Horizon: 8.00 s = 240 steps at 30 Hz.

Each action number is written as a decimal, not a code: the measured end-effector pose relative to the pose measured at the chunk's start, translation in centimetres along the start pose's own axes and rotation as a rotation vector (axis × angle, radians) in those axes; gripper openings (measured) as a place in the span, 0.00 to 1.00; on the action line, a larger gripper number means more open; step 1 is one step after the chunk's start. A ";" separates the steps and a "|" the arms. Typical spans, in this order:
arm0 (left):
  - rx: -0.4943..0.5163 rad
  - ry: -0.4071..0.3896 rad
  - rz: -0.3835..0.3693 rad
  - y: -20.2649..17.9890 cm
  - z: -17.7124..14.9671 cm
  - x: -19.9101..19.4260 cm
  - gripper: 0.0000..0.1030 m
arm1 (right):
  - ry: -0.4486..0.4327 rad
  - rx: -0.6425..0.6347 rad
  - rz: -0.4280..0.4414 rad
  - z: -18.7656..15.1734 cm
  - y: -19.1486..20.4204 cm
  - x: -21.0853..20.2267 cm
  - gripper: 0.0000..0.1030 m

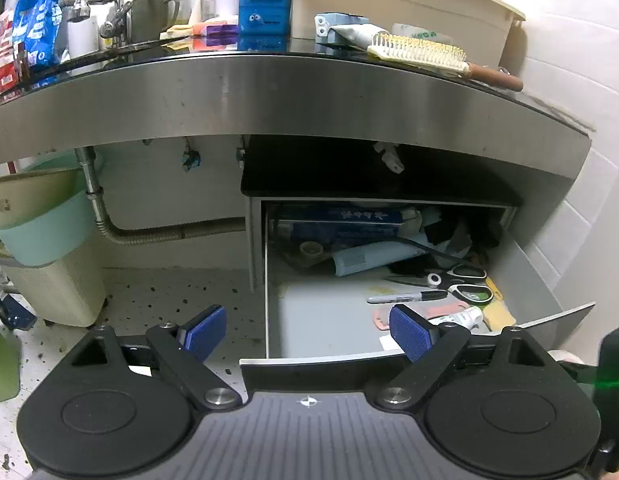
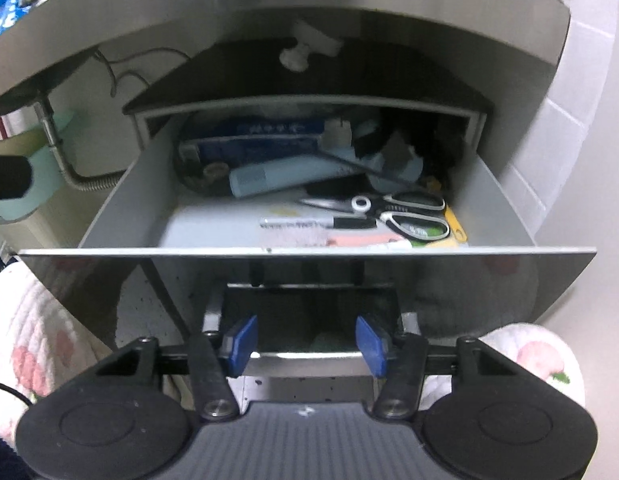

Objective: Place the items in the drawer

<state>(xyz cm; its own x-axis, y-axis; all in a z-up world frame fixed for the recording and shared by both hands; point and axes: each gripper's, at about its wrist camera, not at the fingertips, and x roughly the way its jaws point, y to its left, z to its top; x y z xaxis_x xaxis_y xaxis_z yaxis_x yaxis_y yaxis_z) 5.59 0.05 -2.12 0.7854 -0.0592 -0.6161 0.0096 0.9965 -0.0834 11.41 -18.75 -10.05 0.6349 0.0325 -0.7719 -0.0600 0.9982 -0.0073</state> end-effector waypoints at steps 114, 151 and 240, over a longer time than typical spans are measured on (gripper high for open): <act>0.063 0.062 -0.083 -1.2 -0.9 0.8 0.86 | 0.015 -0.008 0.006 0.7 -0.8 2.7 0.74; 0.065 0.076 -0.076 -1.6 -1.7 0.1 0.86 | -0.039 -0.007 0.000 2.2 -0.9 5.2 0.74; 0.024 -0.143 -0.026 -1.5 5.1 -5.8 0.86 | -0.220 0.014 -0.012 -0.8 -0.8 -22.0 0.90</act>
<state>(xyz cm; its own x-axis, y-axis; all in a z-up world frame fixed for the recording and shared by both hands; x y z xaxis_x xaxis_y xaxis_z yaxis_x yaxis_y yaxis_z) 4.16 -0.78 5.55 0.8648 -0.0774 -0.4961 0.0445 0.9960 -0.0779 -3.16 -20.30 6.42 0.7885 0.0291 -0.6144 -0.0417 0.9991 -0.0061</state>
